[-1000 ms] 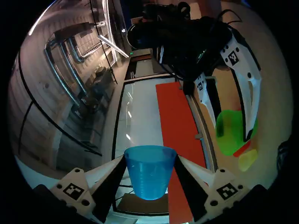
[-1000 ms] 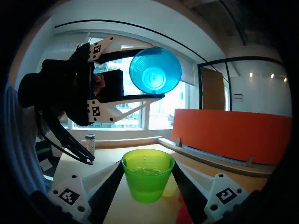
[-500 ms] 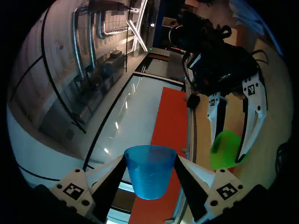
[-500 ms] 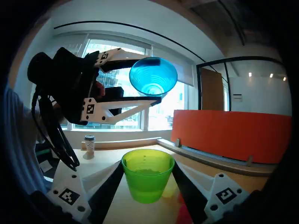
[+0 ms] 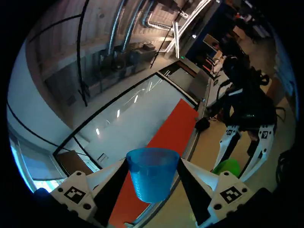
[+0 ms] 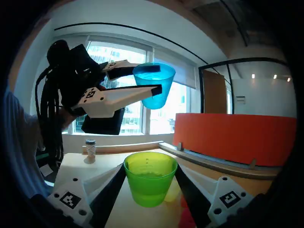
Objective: Pour water
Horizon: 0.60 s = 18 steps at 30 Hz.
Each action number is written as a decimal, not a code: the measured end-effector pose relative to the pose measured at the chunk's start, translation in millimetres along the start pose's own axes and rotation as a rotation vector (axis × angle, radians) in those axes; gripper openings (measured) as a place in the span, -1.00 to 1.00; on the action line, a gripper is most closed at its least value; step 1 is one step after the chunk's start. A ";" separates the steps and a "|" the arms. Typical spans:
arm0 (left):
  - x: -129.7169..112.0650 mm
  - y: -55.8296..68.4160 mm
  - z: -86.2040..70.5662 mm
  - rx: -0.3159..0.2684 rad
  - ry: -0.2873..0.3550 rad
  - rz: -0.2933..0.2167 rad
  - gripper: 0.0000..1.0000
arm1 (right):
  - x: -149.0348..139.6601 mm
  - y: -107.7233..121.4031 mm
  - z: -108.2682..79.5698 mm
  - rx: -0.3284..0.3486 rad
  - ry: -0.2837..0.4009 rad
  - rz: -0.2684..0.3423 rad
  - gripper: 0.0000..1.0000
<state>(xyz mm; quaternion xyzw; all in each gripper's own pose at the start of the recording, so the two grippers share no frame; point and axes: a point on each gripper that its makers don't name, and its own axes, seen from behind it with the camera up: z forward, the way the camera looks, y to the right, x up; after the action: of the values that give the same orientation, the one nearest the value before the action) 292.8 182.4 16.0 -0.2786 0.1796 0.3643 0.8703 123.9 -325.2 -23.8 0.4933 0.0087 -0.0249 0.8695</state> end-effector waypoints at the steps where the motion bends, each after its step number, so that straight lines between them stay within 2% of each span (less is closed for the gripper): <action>1: 0.3 -1.9 0.5 0.002 0.000 -0.029 0.74 | 0.5 0.2 -0.3 0.000 0.001 0.000 0.82; 9: -1.7 -17.4 1.5 0.024 -0.001 -0.243 0.74 | 4.1 2.6 -2.0 -0.003 0.011 0.002 0.81; 14: -8.7 -21.8 0.5 0.024 -0.014 -0.370 0.75 | 5.3 3.6 -3.1 -0.003 0.017 0.004 0.82; 18: -15.1 -22.2 2.5 0.007 -0.024 -0.498 0.75 | 5.9 3.9 -3.4 -0.002 0.020 0.004 0.81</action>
<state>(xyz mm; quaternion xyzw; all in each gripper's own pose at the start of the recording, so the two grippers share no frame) 299.2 163.0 33.6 -0.3069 0.0962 0.1413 0.9363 130.1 -320.5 -22.4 0.4927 0.0167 -0.0183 0.8699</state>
